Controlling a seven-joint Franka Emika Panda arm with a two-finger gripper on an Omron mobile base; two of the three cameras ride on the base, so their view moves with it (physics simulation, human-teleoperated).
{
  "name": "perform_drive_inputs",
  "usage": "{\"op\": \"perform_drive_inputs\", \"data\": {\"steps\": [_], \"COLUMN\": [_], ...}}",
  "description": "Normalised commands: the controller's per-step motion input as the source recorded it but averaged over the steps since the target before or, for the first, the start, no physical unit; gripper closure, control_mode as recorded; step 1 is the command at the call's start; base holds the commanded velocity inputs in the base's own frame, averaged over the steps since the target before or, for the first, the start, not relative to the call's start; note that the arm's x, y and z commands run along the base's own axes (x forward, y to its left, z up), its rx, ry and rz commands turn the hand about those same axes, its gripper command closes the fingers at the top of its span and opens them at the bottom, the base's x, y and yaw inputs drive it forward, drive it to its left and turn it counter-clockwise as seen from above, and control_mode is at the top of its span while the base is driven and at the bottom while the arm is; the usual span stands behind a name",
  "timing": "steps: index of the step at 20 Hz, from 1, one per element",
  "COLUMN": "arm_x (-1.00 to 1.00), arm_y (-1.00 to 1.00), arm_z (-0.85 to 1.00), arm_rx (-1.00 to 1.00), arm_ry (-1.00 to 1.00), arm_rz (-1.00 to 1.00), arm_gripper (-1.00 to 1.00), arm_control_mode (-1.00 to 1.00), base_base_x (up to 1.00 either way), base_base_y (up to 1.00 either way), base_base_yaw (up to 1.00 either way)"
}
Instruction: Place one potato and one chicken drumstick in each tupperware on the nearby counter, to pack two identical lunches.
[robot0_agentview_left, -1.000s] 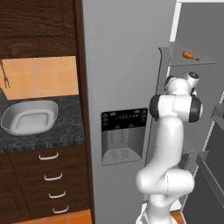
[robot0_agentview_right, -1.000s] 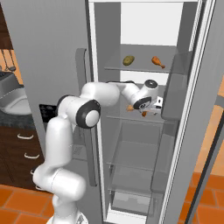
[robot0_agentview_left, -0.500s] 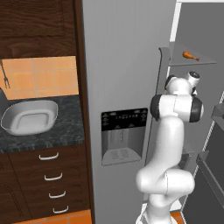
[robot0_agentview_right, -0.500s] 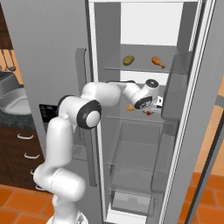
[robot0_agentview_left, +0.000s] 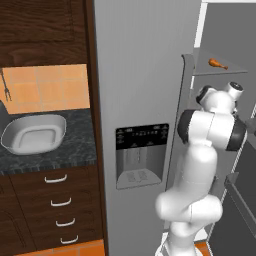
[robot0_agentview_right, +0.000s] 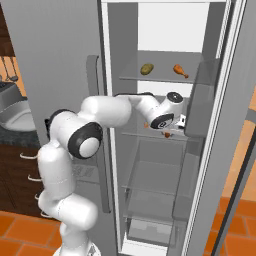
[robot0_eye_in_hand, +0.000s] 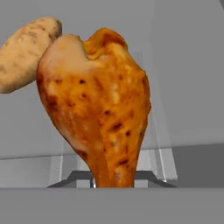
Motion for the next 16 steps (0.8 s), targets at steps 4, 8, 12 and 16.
{"op": "perform_drive_inputs", "data": {"steps": [4,8,12,16], "arm_x": [-1.0,-1.0,-1.0,-1.0], "arm_y": [0.42,0.49,0.6,0.71], "arm_z": [0.44,0.1,0.0,0.0], "arm_rx": [0.0,0.0,0.0,0.0], "arm_ry": [0.0,0.06,0.12,0.11], "arm_rz": [0.0,0.0,-0.03,-0.07], "arm_gripper": [1.0,1.0,1.0,1.0], "arm_control_mode": [-1.0,-1.0,-1.0,-1.0], "base_base_x": [0.0,0.0,0.0,0.0], "base_base_y": [0.0,0.0,0.0,0.0], "base_base_yaw": [0.0,0.0,0.0,0.0]}}
